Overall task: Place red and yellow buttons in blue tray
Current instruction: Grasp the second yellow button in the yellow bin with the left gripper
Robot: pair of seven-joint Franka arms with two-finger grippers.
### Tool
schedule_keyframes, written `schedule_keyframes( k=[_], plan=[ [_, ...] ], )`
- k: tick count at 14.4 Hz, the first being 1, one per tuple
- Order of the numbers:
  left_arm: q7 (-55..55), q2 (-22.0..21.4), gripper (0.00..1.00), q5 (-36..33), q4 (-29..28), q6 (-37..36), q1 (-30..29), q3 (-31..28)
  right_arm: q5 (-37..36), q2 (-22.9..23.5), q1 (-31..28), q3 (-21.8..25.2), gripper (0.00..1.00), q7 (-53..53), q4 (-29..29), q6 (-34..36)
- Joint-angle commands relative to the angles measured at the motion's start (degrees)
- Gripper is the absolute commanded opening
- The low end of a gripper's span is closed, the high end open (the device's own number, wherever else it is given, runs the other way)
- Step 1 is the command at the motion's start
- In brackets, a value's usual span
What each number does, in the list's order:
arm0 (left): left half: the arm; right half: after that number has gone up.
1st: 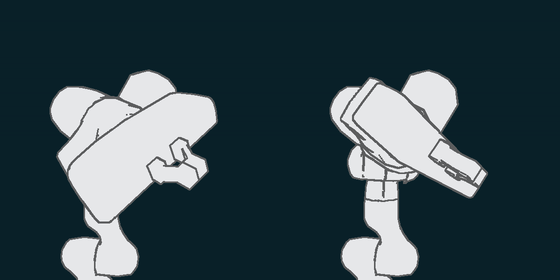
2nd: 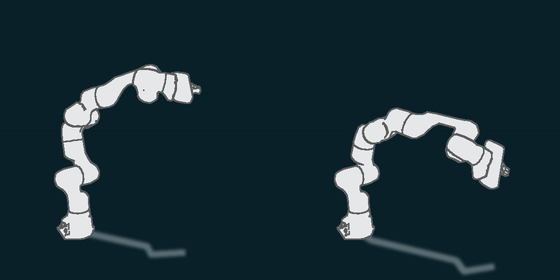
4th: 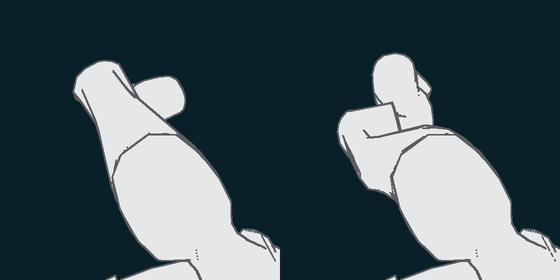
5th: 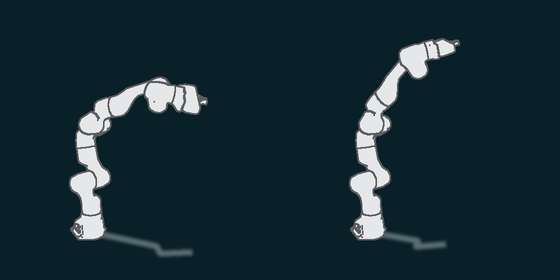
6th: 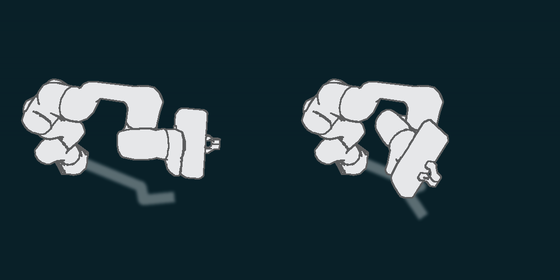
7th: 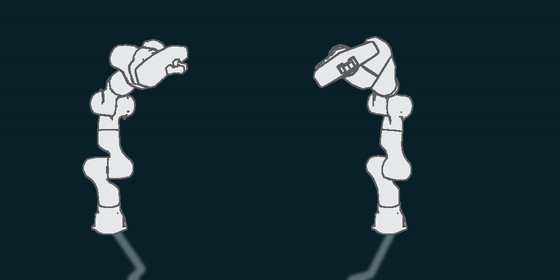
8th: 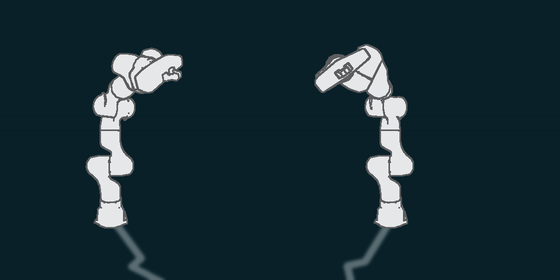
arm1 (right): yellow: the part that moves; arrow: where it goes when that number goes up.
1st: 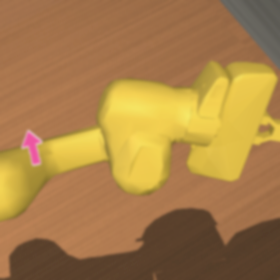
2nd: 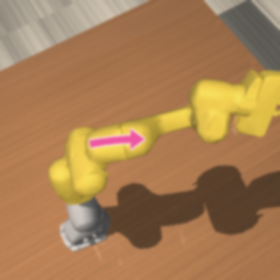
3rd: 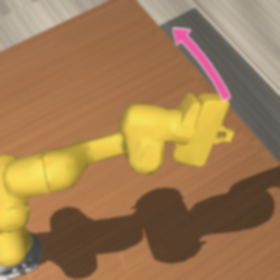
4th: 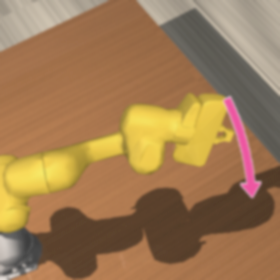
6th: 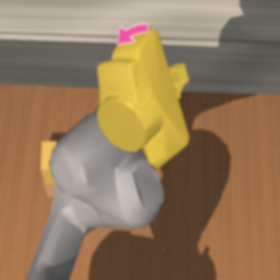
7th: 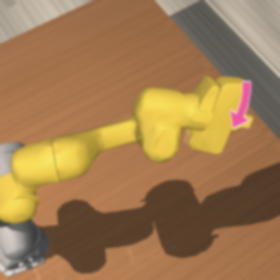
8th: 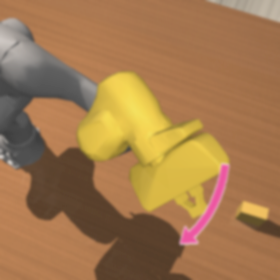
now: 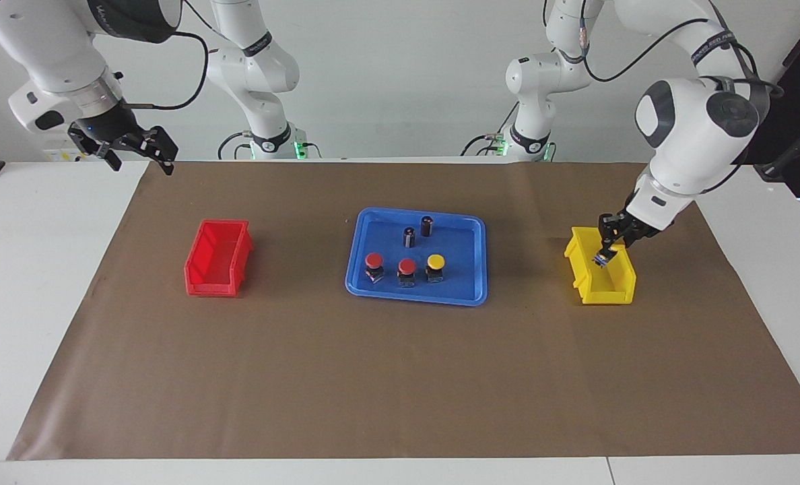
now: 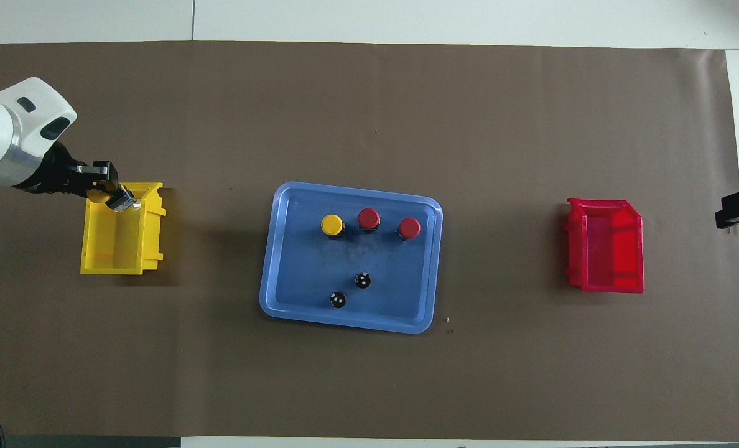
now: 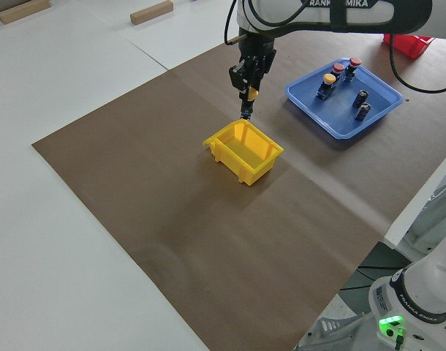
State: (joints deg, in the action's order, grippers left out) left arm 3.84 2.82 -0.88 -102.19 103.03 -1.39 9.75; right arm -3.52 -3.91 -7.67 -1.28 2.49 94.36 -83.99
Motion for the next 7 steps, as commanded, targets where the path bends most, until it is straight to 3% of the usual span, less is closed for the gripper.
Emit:
schedule_keyframes(
  k=[1,7],
  plan=[
    [1.4,0.0,0.28,0.8,0.5,0.1,1.6,0.3,0.5,-0.8,0.2,-0.4,1.00,0.5,1.3,-0.8],
    [8.5,3.2,0.28,1.6,-3.0,7.0,13.4,0.3,0.5,-0.9,0.2,-0.7,1.00,0.5,1.3,-0.8]
  ],
)
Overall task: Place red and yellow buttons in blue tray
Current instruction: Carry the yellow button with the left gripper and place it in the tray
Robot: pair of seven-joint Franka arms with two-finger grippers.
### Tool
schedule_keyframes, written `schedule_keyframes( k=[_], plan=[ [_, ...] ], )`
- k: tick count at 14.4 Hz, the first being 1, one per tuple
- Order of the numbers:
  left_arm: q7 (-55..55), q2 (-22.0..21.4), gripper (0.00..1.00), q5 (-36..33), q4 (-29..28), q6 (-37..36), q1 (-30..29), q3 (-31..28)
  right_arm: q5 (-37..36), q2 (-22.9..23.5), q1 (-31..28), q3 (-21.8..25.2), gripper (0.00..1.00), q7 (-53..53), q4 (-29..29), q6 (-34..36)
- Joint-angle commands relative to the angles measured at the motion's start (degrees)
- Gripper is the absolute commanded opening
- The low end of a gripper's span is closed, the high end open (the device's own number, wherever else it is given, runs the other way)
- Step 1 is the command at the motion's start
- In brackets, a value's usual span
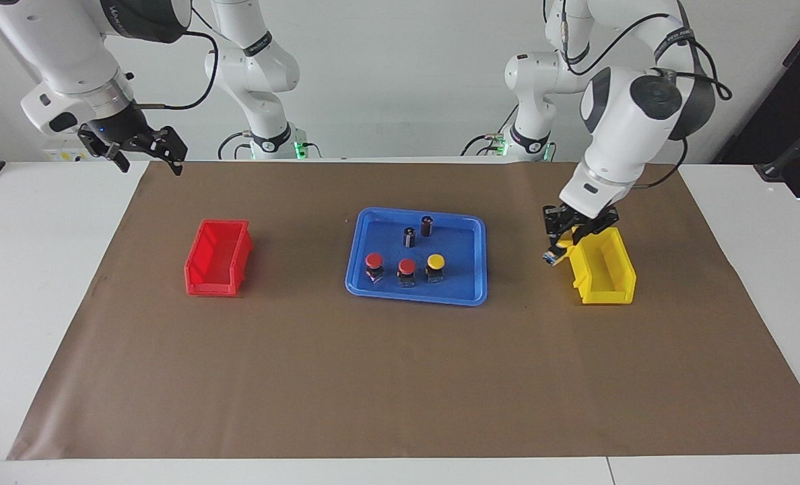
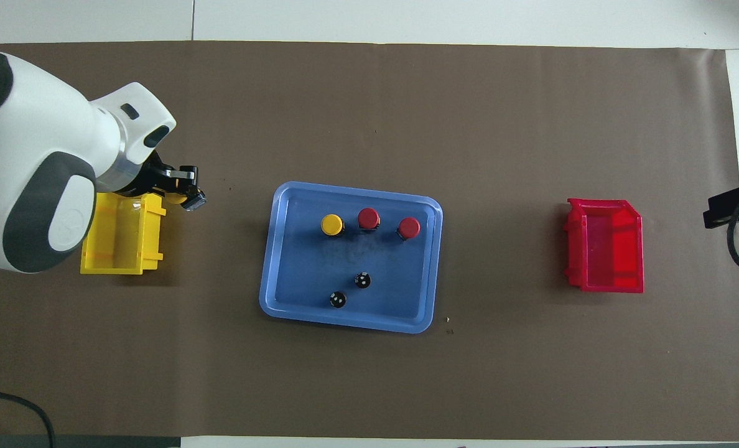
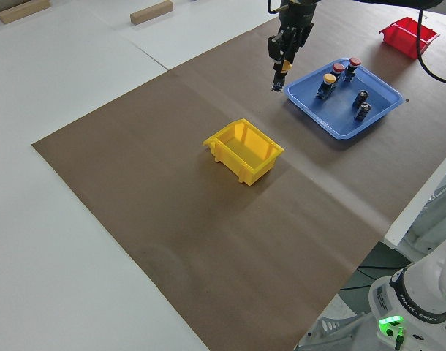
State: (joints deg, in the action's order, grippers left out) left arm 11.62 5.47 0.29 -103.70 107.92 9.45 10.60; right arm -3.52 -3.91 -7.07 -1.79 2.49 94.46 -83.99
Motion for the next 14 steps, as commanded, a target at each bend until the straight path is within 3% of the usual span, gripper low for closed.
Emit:
schedule_keyframes(
  k=[1,8,14],
  plan=[
    [1.4,0.8,0.28,0.5,-1.8,3.6,4.0,-0.6,0.5,-0.9,-0.4,-0.2,1.00,0.5,1.3,-0.8],
    [3.6,6.7,0.27,0.6,-2.4,12.3,10.6,-0.3,0.5,-0.8,-0.4,-0.2,1.00,0.5,1.3,-0.8],
    [3.9,6.9,0.27,0.7,-3.7,12.6,14.3,-0.5,0.5,-0.9,-0.4,-0.2,1.00,0.5,1.3,-0.8]
  ],
)
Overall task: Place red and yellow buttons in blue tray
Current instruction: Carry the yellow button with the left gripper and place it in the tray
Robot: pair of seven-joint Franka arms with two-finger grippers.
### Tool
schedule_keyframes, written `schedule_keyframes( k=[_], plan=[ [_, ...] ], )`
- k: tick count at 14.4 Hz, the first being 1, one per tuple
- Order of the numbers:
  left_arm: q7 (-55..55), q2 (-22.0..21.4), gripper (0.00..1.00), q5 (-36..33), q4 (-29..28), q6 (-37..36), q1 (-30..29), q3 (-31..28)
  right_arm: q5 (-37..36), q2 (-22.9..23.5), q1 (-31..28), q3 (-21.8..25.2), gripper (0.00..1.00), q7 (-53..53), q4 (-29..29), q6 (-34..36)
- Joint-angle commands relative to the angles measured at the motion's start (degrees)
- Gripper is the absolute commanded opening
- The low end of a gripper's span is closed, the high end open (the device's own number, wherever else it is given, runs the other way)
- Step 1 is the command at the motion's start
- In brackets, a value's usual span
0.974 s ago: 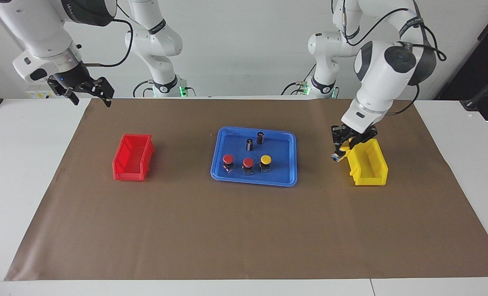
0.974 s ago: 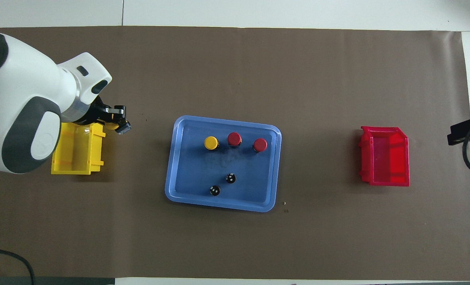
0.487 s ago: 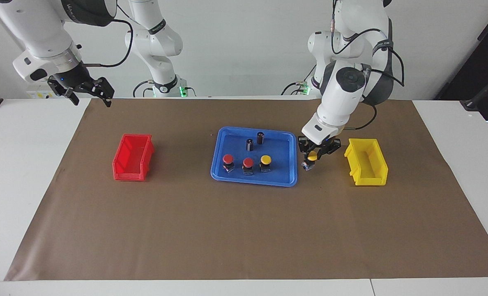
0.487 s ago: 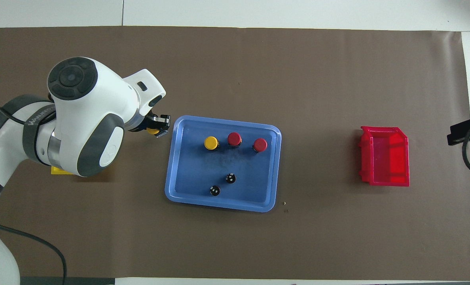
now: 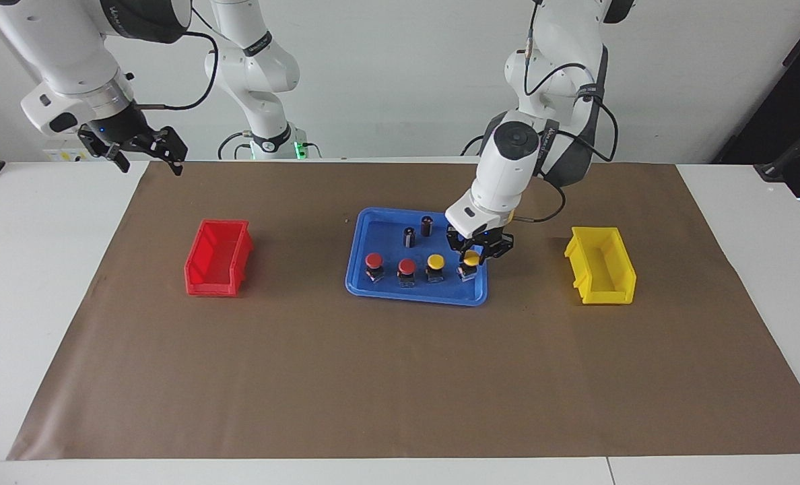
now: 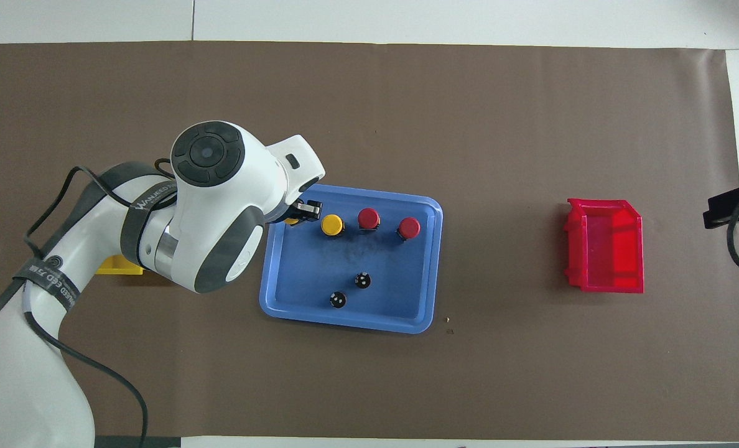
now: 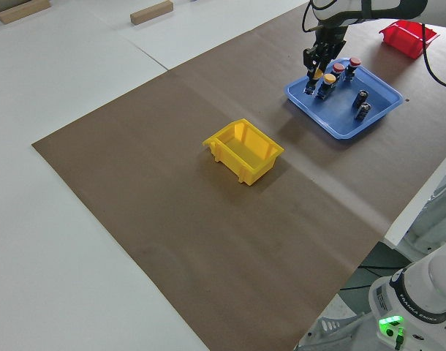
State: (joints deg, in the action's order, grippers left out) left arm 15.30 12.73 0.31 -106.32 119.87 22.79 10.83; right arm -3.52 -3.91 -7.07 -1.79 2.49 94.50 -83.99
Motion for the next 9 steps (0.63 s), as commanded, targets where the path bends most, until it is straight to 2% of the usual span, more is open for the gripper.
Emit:
schedule_keyframes(
  k=[1,9],
  plan=[
    [0.3,-0.2,0.27,0.7,-1.4,0.6,0.9,-0.7,0.5,-0.9,-0.4,-0.2,1.00,0.5,1.2,-0.8],
    [1.9,1.8,0.27,0.6,-2.8,1.7,1.5,-0.7,0.5,-0.9,-0.4,-0.2,1.00,0.5,1.2,-0.8]
  ],
)
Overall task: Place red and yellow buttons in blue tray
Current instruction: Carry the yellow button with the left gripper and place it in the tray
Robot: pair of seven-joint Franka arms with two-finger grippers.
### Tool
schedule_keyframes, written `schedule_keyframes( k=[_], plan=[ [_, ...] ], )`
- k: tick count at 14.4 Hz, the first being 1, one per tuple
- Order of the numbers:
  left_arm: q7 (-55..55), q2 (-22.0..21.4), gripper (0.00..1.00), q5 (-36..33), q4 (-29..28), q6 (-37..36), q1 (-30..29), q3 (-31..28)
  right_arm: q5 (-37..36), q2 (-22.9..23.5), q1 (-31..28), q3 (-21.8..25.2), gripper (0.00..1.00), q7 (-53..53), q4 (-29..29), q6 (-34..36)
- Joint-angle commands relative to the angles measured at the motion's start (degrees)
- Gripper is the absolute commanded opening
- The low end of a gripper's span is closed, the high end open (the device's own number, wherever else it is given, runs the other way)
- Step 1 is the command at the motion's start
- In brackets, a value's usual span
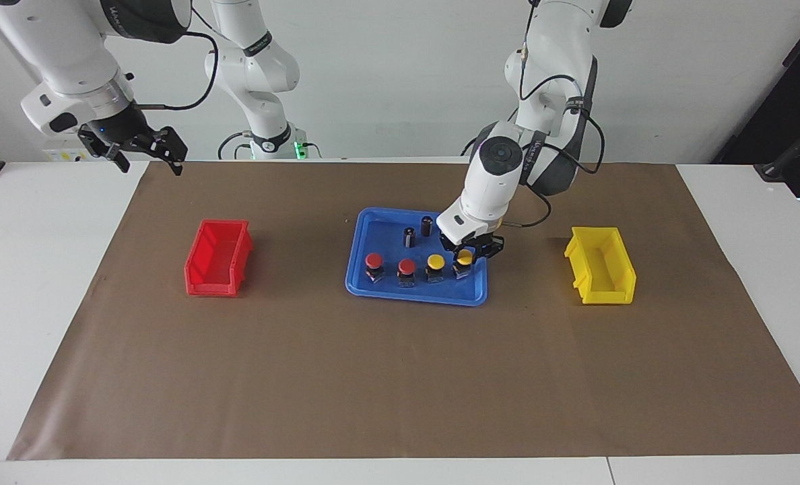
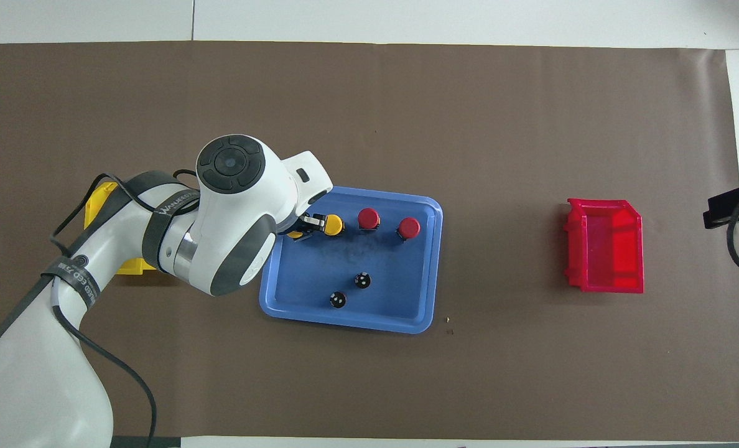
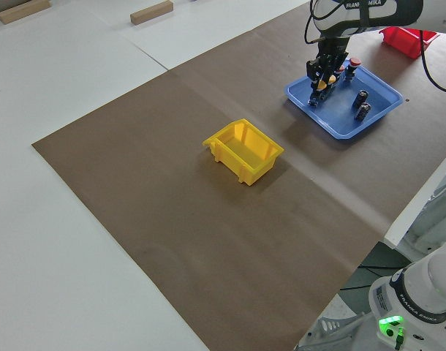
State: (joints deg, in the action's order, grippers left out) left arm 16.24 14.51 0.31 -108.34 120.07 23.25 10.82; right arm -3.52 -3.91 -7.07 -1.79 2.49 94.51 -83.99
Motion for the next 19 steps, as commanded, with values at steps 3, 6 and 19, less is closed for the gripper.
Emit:
schedule_keyframes(
  k=[3,6,19],
  plan=[
    [1.2,0.8,0.27,0.6,-1.4,3.7,1.5,-0.7,0.5,-0.9,-0.4,-0.2,1.00,0.5,1.2,-0.8],
    [1.9,1.1,0.46,0.6,-1.4,3.8,1.5,-0.7,0.5,-0.8,-0.4,-0.2,1.00,0.5,1.2,-0.8],
    [2.7,-2.3,0.66,0.6,4.3,-9.4,0.4,-1.2,0.5,-0.9,-0.4,-0.2,1.00,0.5,1.2,-0.8]
  ],
)
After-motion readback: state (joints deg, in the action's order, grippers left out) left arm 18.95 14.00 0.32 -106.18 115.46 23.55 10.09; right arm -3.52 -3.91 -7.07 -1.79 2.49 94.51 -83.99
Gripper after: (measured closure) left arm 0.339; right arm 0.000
